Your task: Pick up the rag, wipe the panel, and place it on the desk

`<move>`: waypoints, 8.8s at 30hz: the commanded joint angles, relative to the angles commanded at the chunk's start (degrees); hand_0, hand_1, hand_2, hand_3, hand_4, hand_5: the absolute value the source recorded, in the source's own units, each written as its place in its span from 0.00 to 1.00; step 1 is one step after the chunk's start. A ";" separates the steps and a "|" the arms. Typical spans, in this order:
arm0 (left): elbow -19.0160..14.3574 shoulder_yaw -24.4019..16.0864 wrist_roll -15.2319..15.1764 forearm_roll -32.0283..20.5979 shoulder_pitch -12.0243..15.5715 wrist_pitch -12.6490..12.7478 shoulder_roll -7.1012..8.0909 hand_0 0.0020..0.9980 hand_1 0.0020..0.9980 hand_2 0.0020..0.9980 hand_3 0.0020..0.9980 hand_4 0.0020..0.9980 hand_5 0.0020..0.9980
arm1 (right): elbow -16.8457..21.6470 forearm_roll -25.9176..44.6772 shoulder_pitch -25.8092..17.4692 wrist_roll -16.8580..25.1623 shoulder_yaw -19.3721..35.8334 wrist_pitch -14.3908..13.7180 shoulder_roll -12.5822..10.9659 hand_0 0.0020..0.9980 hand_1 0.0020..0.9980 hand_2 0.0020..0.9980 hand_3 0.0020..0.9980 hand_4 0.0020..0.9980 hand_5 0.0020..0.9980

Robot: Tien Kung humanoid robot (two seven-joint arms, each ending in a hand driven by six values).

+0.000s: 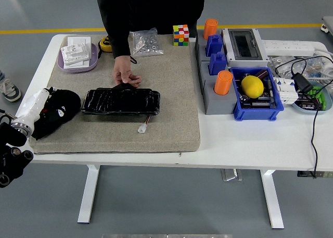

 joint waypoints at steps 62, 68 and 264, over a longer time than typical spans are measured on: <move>-8.03 -0.04 6.20 4.35 -3.10 3.00 -4.04 0.30 0.17 0.50 0.37 0.00 0.00 | -0.75 0.57 0.64 0.47 -0.35 0.18 -0.17 0.71 0.56 0.68 0.64 1.00 0.66; -8.88 1.62 6.52 5.03 -3.41 2.88 -4.57 0.30 0.17 0.50 0.37 0.00 0.00 | -0.94 0.67 0.66 0.58 -0.42 0.31 -0.15 0.72 0.56 0.68 0.64 1.00 0.66; -9.61 27.60 12.02 5.40 -14.18 7.00 -12.79 0.26 0.16 0.50 0.39 0.00 0.00 | -2.23 0.44 1.16 -0.53 -1.65 1.82 -1.12 0.72 0.56 0.68 0.64 1.00 0.66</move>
